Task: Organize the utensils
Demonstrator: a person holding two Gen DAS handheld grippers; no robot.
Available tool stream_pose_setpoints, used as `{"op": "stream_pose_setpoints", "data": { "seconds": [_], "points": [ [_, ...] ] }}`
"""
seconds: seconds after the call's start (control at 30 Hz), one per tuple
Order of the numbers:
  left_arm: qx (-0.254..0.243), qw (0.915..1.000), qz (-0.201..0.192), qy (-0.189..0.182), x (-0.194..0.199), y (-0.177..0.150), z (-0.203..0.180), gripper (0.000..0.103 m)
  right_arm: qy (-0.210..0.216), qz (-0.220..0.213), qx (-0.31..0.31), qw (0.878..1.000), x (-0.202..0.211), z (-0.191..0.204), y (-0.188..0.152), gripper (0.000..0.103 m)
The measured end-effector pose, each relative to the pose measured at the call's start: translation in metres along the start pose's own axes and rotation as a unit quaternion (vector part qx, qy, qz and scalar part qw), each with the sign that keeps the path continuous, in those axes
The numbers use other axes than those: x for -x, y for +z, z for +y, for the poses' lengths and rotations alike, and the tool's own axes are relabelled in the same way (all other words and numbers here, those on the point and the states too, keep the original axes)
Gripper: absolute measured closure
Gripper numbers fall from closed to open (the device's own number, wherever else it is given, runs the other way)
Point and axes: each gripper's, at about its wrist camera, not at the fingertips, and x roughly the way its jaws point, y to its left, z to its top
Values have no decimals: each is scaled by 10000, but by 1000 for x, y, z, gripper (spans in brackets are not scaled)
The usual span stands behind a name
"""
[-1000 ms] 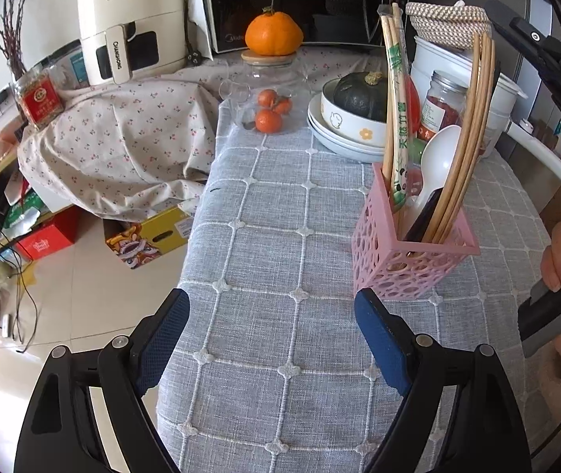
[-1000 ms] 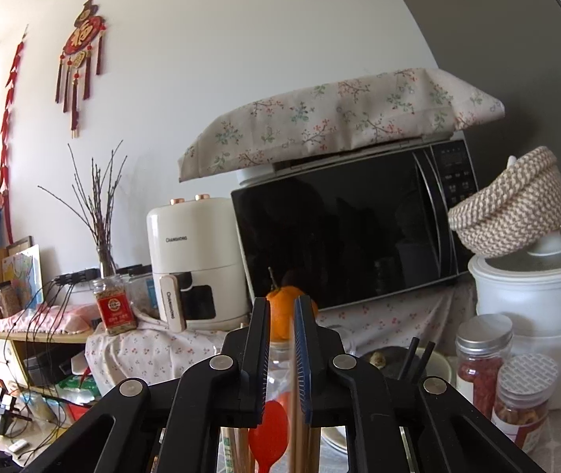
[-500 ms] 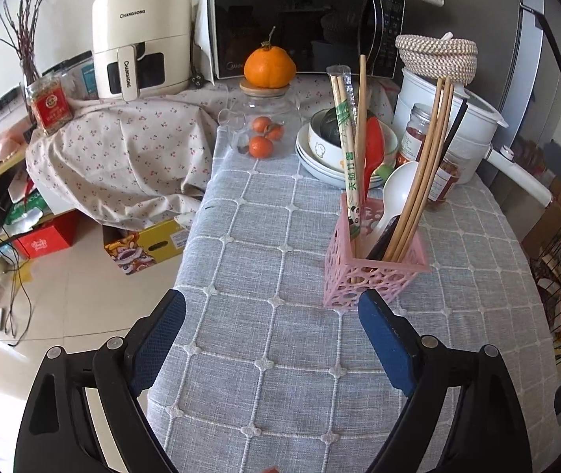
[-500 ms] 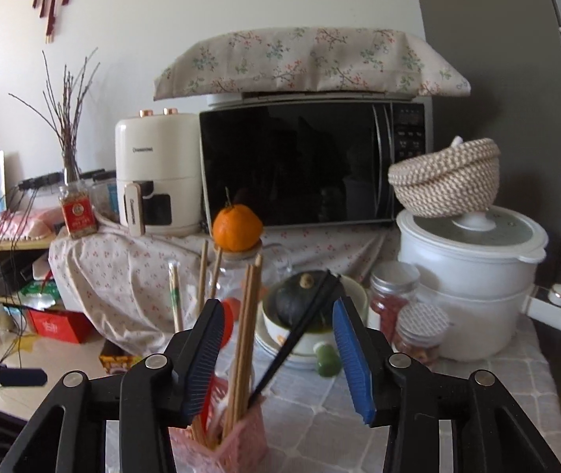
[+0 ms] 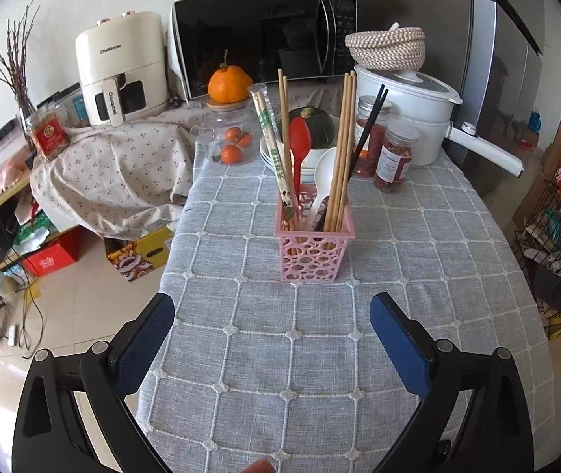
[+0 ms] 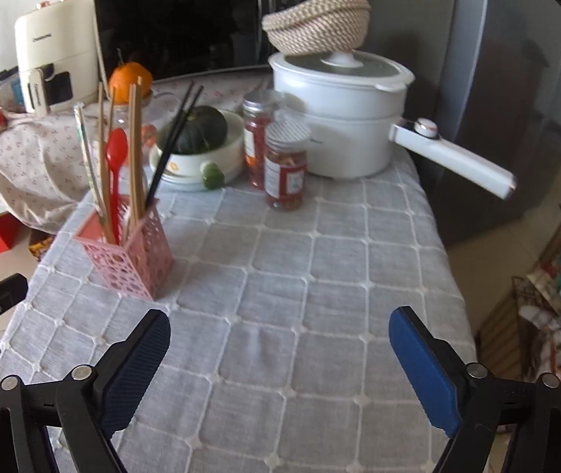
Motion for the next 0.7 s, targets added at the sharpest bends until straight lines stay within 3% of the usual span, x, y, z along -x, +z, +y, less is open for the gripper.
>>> {"op": "stream_pose_setpoints", "data": {
  "seconds": [0.13,0.33,0.7],
  "points": [
    [153,9999,59,-42,5,-9,-9,1,-62,175,-251,9995,10,-12,-10,2],
    [196,9995,233,-109,2,-17,-20,1,-366,-40,-87,9993,22,-14,-12,1],
    [117,9991,-407,-26,30,-8,-21,1,-194,74,179,9996,15,-4,-14,1]
  ]
}}
